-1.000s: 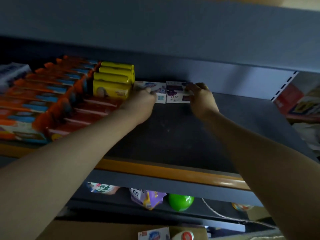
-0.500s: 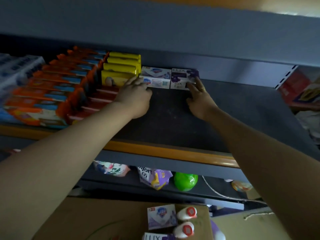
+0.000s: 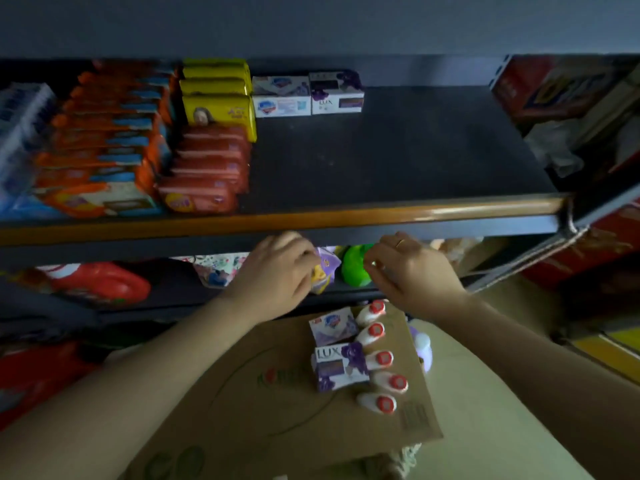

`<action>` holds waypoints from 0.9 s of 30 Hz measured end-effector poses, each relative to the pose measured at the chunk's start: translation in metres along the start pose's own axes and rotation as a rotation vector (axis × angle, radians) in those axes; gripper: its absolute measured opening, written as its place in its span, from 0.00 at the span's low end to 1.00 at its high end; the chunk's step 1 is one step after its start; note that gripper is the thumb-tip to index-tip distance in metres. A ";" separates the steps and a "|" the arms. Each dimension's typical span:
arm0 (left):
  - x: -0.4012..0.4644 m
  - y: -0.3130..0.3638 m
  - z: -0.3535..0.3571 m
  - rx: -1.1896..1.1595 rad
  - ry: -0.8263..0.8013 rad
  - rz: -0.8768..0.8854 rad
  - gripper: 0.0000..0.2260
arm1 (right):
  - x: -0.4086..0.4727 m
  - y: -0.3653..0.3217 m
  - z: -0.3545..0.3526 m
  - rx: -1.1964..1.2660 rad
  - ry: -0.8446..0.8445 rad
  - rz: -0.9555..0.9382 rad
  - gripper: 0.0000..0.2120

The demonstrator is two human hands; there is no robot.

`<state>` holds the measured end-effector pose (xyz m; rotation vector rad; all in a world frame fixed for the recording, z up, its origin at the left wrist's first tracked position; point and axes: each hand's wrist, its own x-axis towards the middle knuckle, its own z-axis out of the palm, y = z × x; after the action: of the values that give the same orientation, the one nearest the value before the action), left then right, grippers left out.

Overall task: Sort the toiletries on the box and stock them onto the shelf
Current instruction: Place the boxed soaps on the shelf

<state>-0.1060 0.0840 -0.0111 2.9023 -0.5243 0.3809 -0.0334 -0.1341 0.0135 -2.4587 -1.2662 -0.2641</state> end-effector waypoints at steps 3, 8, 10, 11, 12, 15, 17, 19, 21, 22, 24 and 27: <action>-0.034 0.009 0.043 -0.144 -0.262 -0.170 0.13 | -0.041 -0.004 0.041 0.063 -0.208 0.157 0.12; -0.077 0.036 0.107 -0.357 -0.491 -0.440 0.23 | -0.078 -0.008 0.094 0.003 -0.472 0.414 0.11; -0.087 0.050 0.132 -0.427 -0.497 -0.399 0.23 | -0.086 -0.009 0.106 0.017 -0.512 0.443 0.14; -0.090 0.057 0.144 -0.457 -0.479 -0.377 0.21 | -0.090 -0.008 0.110 0.029 -0.524 0.437 0.15; -0.092 0.061 0.153 -0.485 -0.428 -0.378 0.19 | -0.094 -0.008 0.113 0.048 -0.547 0.429 0.16; -0.091 0.060 0.178 -0.495 -0.246 -0.564 0.16 | -0.101 -0.006 0.121 0.074 -0.712 0.316 0.28; -0.089 0.049 0.193 -0.489 -0.160 -0.676 0.15 | -0.101 -0.008 0.129 0.006 -0.805 0.171 0.34; -0.088 0.037 0.206 -0.494 -0.153 -0.718 0.15 | -0.101 -0.010 0.142 -0.067 -0.830 0.073 0.36; -0.086 0.029 0.217 -0.516 -0.218 -0.709 0.20 | -0.102 -0.010 0.154 -0.100 -0.823 0.045 0.37; -0.083 0.027 0.223 -0.534 -0.260 -0.702 0.23 | -0.103 -0.009 0.158 -0.082 -0.810 0.057 0.37; -0.076 0.024 0.230 -0.584 -0.367 -0.711 0.29 | -0.103 -0.007 0.159 -0.012 -0.786 0.094 0.38; -0.072 0.020 0.241 -0.629 -0.443 -0.719 0.34 | -0.098 -0.001 0.140 0.145 -0.683 0.199 0.41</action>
<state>-0.1258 0.0383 -0.2581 2.3150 0.3224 -0.4536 -0.0910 -0.1506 -0.1467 -2.6034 -1.1937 0.7517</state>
